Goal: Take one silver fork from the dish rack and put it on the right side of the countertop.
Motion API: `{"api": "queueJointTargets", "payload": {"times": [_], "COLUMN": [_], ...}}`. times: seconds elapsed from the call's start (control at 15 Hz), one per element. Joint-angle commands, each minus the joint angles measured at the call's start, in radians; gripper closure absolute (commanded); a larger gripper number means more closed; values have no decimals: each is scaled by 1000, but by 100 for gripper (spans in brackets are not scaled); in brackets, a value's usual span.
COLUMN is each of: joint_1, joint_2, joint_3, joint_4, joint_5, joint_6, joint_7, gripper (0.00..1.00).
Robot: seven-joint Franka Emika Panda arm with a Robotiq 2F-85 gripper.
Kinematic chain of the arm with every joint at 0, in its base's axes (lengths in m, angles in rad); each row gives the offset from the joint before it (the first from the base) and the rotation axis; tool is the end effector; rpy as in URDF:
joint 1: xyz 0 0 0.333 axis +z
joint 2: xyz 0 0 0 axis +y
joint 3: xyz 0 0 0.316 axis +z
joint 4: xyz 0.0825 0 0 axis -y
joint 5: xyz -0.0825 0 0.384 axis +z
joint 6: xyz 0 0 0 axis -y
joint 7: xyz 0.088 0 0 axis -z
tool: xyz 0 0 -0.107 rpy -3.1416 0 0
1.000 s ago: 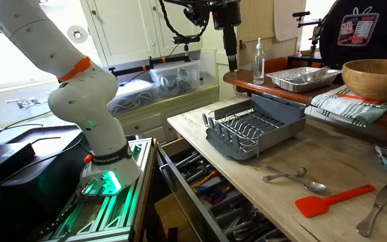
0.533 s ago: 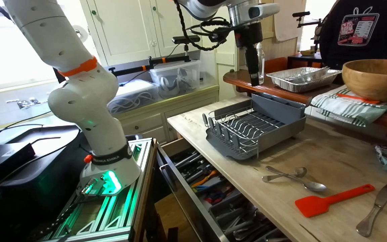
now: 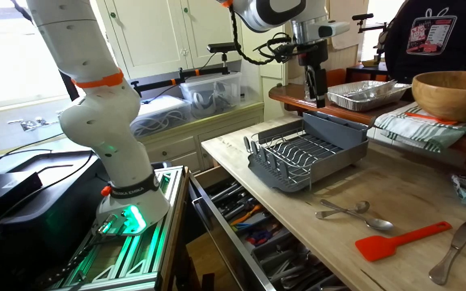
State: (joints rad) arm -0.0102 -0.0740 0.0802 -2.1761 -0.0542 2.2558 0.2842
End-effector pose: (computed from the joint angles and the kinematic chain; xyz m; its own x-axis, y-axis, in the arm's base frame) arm 0.5339 0.0365 0.4385 0.9707 -0.1789 0.1605 -0.1825 -0.9832 0.0079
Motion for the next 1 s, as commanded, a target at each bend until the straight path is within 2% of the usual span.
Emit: {"api": "queueJointTargets", "payload": {"times": [0.0,0.33,0.8,0.93], "joint_1": [14,17,37,37], "joint_2": [5,5,84,116], "joint_3": [-13,-12,-15,-18], "joint_4": [6,4,46,56], "joint_5": [0,-7,40,88], "joint_6": [-2,16,238,279], "joint_7": [-2,-27,-220,-295], "gripper": [0,0,0,0]}}
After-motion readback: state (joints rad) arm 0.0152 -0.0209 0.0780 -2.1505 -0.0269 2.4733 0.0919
